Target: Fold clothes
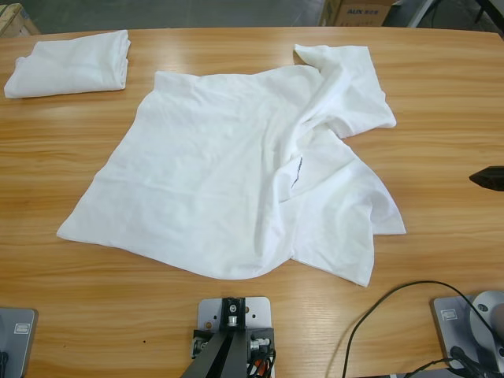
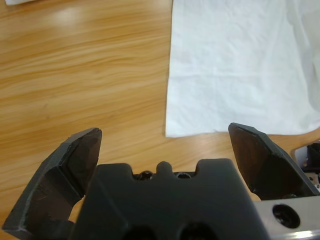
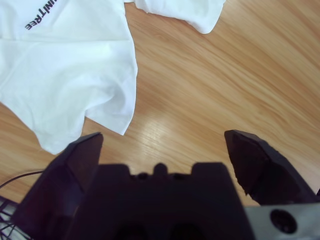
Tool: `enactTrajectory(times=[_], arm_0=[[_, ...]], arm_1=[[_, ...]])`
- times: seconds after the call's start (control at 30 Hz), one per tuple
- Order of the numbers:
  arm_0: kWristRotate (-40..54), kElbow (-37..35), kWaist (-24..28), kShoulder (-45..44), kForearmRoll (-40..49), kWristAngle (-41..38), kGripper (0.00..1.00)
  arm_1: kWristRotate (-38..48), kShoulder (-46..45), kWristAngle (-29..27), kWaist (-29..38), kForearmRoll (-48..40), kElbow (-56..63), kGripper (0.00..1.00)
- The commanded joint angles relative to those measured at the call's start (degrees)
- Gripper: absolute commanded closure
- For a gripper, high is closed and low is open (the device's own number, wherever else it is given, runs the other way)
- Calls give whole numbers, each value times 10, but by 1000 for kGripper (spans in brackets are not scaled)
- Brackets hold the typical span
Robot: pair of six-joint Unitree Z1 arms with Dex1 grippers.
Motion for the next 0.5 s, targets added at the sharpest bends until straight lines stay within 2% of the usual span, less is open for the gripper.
enactTrajectory(times=[0.03,0.23,0.37,0.43,0.5], arm_0=[[-2,7,-3,13,-7,4,0],[-2,7,-3,12,-6,4,0],[-2,11,-3,-21,-5,4,0],[4,7,-17,-21,-6,3,0],[25,-38,-52,15,-6,3,0]], arm_1=[[-8,7,8,-7,3,6,13],[-8,7,8,-6,4,6,13],[-8,4,8,-7,5,6,11],[-4,-8,7,-7,8,3,3],[-3,-16,4,-7,20,-17,0]])
